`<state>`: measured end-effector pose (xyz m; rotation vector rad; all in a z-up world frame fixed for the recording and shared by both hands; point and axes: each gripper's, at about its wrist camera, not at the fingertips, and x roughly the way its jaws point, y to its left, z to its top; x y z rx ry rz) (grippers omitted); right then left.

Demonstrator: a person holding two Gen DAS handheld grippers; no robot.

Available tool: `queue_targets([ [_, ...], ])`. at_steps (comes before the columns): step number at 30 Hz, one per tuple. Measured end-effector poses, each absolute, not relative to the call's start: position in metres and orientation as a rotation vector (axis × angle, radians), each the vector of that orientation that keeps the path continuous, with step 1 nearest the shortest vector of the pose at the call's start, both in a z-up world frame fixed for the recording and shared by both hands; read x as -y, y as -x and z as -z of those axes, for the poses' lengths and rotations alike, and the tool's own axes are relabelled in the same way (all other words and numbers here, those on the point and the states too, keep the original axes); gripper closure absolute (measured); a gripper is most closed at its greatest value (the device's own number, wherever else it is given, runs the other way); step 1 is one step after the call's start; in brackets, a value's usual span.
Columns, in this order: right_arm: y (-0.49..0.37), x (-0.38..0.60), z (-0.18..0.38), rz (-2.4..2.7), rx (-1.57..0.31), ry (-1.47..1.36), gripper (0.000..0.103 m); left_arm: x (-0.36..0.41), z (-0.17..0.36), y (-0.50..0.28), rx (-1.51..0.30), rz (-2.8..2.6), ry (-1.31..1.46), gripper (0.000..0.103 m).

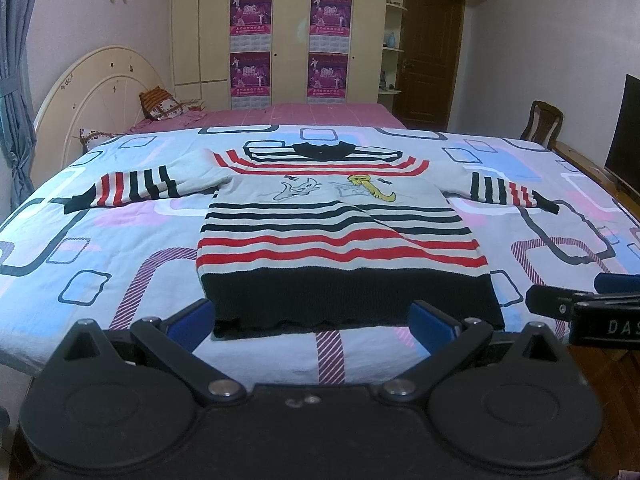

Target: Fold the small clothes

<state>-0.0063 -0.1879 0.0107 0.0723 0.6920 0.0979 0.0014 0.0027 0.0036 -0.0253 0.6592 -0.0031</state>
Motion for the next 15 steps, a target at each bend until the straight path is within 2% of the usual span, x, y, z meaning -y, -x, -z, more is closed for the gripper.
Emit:
queue_targets([
  [15,0.0059,0.1878,-0.0108,-0.097,-0.69,-0.07,0.0,-0.0019,-0.0038,-0.0019,-0.658,0.0,0.026,0.0],
])
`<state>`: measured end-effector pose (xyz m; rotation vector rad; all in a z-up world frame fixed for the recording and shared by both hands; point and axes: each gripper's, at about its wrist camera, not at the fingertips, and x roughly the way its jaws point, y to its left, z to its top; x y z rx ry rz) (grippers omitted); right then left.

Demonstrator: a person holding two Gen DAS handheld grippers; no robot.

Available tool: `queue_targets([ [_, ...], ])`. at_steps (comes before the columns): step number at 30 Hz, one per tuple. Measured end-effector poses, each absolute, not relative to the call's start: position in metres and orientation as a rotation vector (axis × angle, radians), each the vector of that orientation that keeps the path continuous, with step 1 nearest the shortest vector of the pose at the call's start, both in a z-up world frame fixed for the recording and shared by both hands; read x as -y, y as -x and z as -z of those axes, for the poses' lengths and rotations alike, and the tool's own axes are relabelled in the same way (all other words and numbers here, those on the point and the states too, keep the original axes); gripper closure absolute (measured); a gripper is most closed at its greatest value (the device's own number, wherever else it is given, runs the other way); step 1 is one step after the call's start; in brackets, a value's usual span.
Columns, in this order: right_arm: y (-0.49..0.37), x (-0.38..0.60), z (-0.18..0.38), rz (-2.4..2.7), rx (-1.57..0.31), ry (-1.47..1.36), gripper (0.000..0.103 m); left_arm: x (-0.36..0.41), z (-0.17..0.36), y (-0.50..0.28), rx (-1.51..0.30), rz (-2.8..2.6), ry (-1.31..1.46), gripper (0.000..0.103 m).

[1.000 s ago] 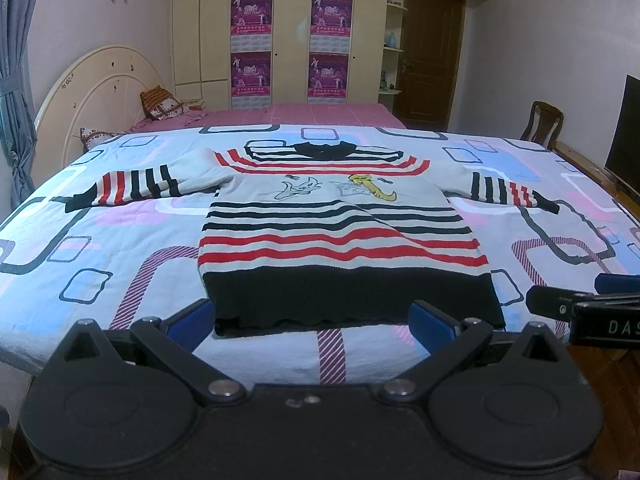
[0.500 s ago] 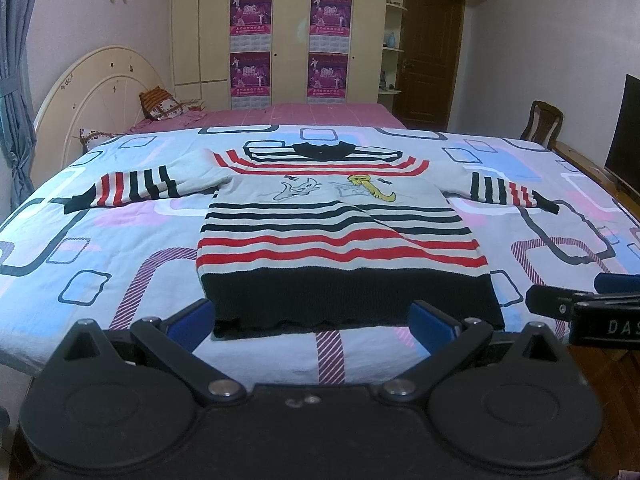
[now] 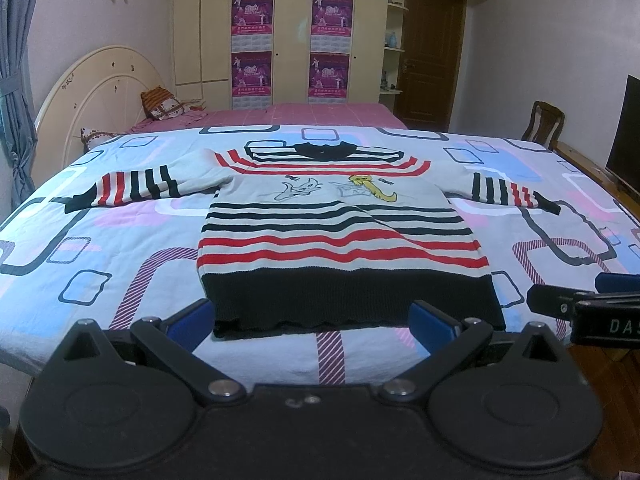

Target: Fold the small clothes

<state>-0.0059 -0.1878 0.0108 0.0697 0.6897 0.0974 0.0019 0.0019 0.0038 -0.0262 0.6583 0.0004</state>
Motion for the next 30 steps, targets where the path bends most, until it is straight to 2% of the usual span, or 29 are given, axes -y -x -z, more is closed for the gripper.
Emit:
queue_targets([
  [30,-0.008,0.188,-0.006,-0.097,-0.705,-0.081,0.0,-0.014,0.003,-0.018,-0.698,-0.045,0.058,0.0],
])
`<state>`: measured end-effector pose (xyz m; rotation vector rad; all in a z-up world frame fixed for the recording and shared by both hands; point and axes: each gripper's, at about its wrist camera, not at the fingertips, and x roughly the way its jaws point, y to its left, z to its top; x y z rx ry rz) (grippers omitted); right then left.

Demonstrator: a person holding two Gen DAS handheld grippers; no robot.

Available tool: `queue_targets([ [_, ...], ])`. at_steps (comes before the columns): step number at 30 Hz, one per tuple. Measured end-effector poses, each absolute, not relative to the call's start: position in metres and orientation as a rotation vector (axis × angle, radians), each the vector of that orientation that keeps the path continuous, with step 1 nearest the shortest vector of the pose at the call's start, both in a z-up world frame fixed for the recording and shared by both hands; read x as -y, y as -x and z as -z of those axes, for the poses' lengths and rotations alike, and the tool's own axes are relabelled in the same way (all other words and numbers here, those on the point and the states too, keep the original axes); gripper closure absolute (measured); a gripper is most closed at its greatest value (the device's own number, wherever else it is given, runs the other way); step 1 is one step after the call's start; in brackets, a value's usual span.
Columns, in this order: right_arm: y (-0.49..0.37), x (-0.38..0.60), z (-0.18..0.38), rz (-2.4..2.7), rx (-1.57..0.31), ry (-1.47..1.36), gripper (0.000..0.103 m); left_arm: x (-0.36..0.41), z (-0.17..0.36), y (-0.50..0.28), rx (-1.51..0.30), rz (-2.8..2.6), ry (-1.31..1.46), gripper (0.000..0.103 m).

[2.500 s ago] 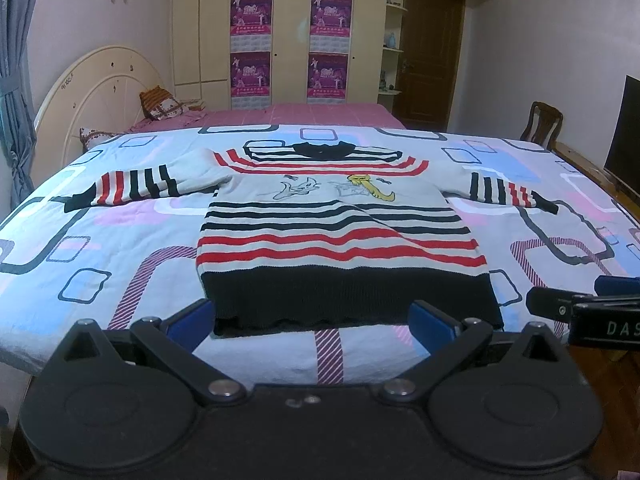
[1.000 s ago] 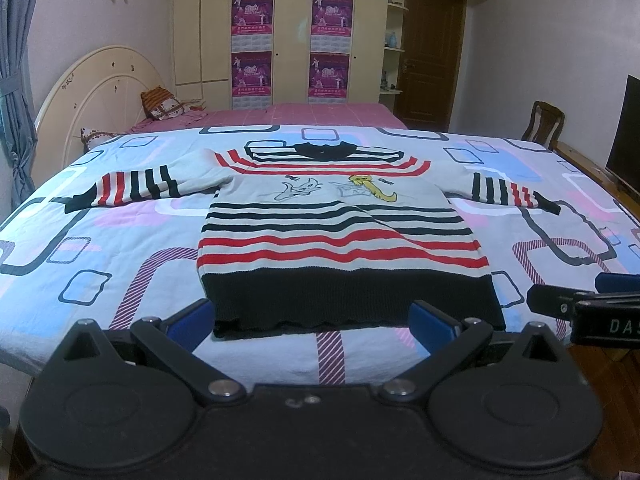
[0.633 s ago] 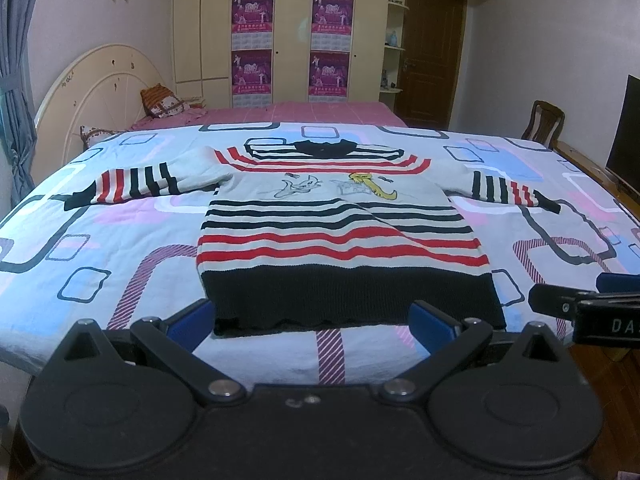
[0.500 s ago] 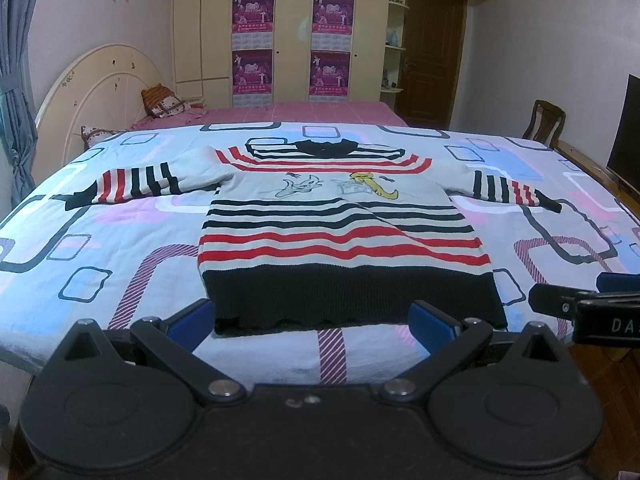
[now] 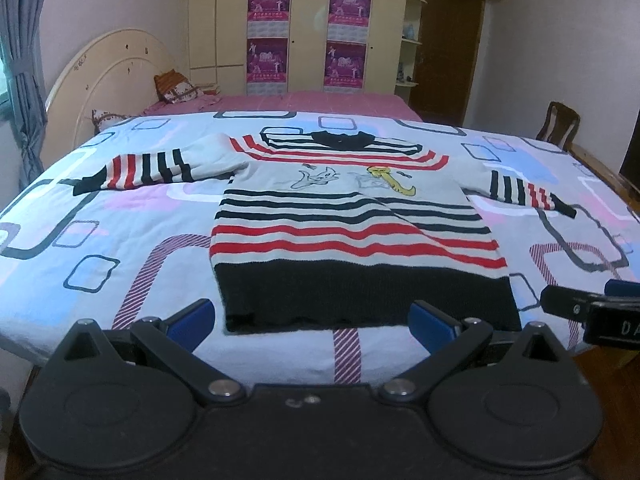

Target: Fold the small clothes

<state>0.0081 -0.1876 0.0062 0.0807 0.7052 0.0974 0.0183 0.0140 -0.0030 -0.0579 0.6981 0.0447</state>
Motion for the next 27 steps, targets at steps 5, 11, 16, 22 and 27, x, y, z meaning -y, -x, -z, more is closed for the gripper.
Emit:
queue_targets([
  [5,-0.026,0.186,-0.004,-0.087,-0.713,-0.082,0.0,-0.021,0.004,-0.036,-0.698,-0.054,0.075,0.0],
  [11,-0.056,0.187,0.001,-0.064,-0.725,-0.093,0.0,-0.018,0.007,-0.067,-0.689,-0.065,0.031,0.0],
  [16,-0.09,0.188,0.005,-0.05,-0.732,-0.108,0.0,-0.019,0.005,-0.098,-0.638,-0.056,0.042,0.0],
  [22,-0.137,0.191,0.008,-0.011,-0.726,-0.124,0.0,-0.024,0.005,-0.149,-0.66,0.029,0.037,0.0],
  [27,-0.169,0.2,0.011,0.036,-0.725,-0.142,0.0,-0.031,0.011,-0.181,-0.675,0.058,0.036,0.0],
])
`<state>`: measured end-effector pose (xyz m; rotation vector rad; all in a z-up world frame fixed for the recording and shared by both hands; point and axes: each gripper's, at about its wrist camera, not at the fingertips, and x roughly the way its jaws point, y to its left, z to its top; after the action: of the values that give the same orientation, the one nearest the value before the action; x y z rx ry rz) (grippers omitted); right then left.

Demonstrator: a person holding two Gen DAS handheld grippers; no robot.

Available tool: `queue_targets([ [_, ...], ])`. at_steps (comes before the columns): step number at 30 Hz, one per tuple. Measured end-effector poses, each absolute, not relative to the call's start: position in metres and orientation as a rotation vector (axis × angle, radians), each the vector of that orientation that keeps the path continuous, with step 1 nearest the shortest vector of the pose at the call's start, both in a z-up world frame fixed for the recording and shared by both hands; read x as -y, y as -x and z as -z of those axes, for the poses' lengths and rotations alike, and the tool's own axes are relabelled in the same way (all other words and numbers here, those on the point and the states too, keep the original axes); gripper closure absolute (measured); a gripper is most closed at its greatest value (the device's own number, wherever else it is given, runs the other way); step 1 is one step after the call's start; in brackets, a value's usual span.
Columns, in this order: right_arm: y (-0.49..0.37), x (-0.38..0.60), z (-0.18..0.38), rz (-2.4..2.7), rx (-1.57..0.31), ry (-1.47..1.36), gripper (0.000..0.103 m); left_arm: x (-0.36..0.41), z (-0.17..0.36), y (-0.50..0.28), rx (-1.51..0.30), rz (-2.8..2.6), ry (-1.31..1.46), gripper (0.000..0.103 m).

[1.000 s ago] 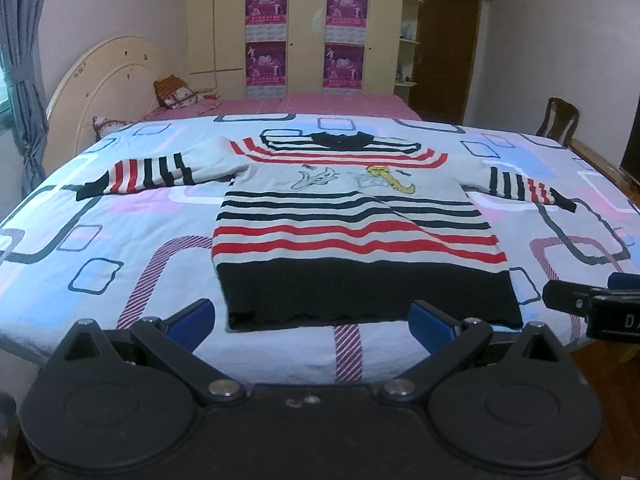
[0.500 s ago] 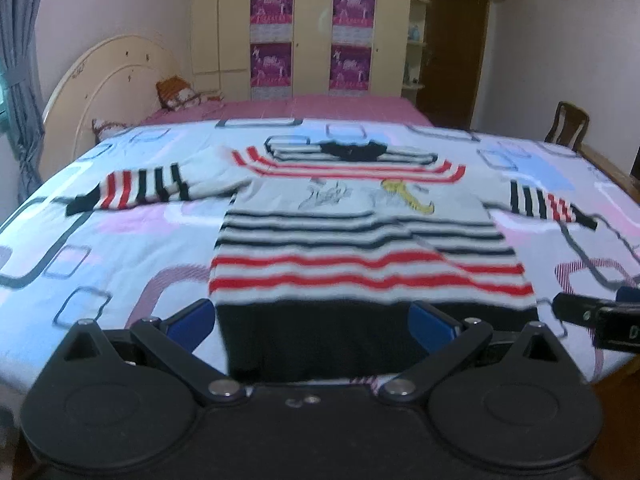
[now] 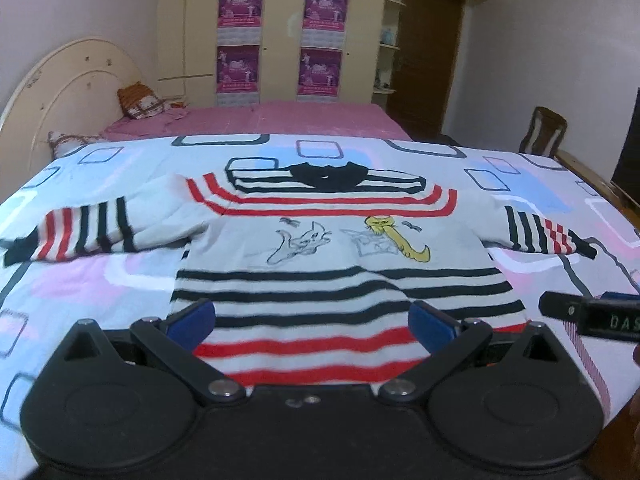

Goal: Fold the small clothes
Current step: 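Reach the right tool to the black sleeve cuff and grasp it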

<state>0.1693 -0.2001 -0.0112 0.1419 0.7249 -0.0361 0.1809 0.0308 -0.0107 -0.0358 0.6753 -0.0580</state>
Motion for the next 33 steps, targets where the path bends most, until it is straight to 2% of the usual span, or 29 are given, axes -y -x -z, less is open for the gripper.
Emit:
queue_targets([
  [14,-0.225,0.255,0.028,0.139,-0.721,-0.14,0.0,0.006,0.027,-0.25,-0.673,0.107,0.056,0.0],
  [25,-0.3,0.395,0.073,0.334,-0.716,-0.287,0.001,0.051,0.056,-0.327,-0.784,0.064,0.025,0.0],
  [26,-0.305,0.407,0.077,0.347,-0.715,-0.297,0.01,0.057,0.058,-0.335,-0.79,0.061,0.018,0.0],
  [27,-0.309,0.418,0.08,0.357,-0.715,-0.31,0.028,0.061,0.059,-0.34,-0.793,0.059,0.013,0.0],
  [28,-0.314,0.429,0.084,0.375,-0.727,-0.333,0.059,0.065,0.06,-0.345,-0.795,0.059,0.009,0.0],
  [33,-0.324,0.484,0.104,0.446,-0.698,-0.501,0.061,0.085,0.063,-0.365,-0.806,0.059,-0.024,0.0],
])
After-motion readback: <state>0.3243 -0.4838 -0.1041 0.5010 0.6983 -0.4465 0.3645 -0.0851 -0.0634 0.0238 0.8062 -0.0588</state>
